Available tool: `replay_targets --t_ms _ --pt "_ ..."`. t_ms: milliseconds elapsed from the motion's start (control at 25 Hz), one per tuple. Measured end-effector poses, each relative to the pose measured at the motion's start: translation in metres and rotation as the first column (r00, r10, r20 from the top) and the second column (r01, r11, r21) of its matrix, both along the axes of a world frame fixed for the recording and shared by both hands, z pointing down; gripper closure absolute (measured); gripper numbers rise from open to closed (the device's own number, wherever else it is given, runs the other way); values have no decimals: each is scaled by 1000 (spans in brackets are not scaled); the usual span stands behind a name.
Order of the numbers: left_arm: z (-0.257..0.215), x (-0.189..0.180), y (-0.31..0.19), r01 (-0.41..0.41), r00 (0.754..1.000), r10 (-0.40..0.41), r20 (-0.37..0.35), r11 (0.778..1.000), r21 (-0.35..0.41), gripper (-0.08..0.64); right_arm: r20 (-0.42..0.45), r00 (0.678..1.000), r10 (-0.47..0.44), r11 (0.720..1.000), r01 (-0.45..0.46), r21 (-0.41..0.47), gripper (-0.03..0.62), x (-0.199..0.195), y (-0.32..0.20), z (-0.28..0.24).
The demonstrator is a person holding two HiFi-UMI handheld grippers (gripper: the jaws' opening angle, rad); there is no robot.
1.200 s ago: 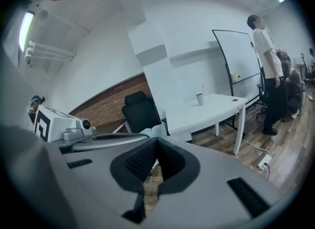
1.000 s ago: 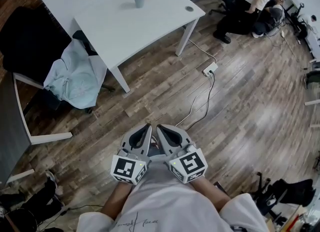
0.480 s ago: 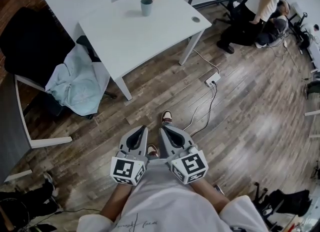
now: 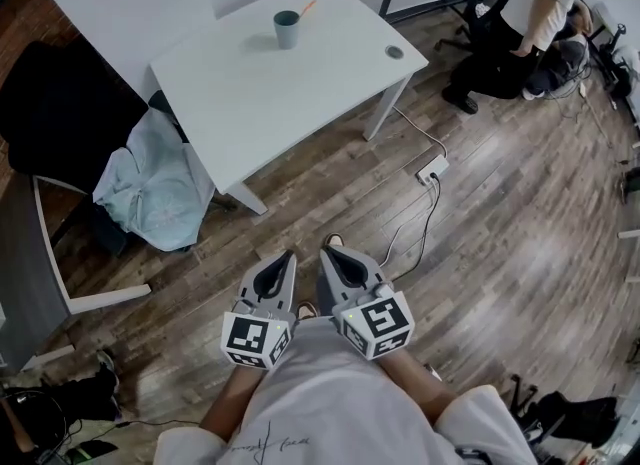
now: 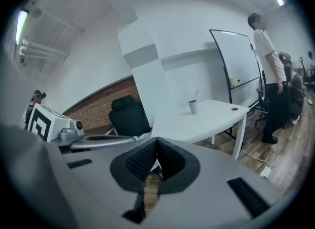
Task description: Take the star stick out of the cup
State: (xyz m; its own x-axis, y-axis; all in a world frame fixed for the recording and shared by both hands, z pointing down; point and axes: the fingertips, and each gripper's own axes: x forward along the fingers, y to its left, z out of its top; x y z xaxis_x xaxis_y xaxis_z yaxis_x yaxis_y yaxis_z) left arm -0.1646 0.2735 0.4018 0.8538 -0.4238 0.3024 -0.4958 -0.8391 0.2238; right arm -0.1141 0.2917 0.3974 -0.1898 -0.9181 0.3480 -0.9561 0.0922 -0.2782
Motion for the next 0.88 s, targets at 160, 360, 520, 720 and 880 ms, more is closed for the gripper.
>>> replay_targets --t_ms 160,360,520,720,880 --pt "-5 32 -26 16 1000 -16 9 1000 3 557 2 1000 -15 1000 15 -3 583 31 -29 -1" --pt "-8 73 -57 36 999 -36 17 999 5 557 -2 999 -39 999 39 -16 583 71 -59 1" --pt "-11 103 -76 46 999 -46 28 999 11 557 -2 999 -48 998 48 -30 583 104 -80 3" --pt "-12 127 -98 64 996 -64 57 998 3 557 15 998 -62 996 62 -57 583 134 -99 6" --pt "-12 139 -109 79 995 -79 67 997 -2 557 8 998 -65 996 66 -68 583 151 -108 8"
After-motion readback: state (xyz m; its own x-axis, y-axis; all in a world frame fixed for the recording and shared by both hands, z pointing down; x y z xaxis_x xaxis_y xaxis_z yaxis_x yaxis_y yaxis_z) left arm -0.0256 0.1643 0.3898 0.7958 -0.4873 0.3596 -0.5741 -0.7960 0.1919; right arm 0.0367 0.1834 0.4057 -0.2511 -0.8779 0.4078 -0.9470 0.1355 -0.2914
